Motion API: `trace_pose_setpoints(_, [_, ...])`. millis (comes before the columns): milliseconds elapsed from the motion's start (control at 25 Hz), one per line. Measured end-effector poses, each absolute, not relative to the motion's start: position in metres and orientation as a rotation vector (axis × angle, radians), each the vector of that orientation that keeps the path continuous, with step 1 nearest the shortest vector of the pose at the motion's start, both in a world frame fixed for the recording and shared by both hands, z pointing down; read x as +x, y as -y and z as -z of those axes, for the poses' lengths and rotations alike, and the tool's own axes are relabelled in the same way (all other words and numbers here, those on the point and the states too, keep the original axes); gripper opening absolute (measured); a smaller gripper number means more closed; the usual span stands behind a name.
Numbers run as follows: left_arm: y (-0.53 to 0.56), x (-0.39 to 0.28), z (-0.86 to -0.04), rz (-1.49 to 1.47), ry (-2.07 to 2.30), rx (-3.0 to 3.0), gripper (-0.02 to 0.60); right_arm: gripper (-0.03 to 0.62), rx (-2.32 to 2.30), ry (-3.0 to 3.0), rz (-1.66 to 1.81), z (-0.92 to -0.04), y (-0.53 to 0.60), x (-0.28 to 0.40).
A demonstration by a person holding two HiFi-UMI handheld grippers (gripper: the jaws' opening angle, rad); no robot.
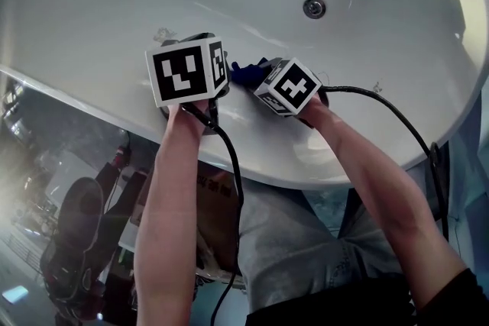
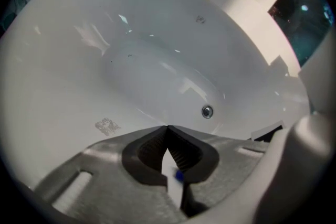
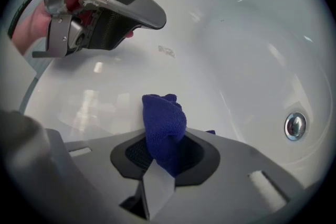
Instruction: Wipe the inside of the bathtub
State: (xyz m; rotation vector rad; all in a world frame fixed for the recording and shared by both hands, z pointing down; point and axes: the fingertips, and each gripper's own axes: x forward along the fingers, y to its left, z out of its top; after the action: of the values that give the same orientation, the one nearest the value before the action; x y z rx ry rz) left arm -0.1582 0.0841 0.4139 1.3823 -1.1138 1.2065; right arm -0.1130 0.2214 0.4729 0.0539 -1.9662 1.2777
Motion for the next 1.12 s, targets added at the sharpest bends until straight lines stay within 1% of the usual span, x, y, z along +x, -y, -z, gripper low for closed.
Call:
trace_pose_setpoints(560, [-0.088, -0.157, -0.372, -1.162, 1.161, 1.36, 0.002, 0.089, -0.007, 1.999, -1.345, -0.395, -0.245, -0.107])
trace_pose_setpoints(880, [-0.092, -0.154, -0.345, -1.077, 1.167, 1.344, 0.002, 0.089, -0.052, 2.037, -1.362, -0.346, -0.25, -0.117])
trace_pose_setpoints(1120, [-0.099, -0.157, -0.327, -1.076, 1.185, 1.334, 0.002, 0.089, -0.071, 2.055, -1.365, -0.318, -0.251, -0.119])
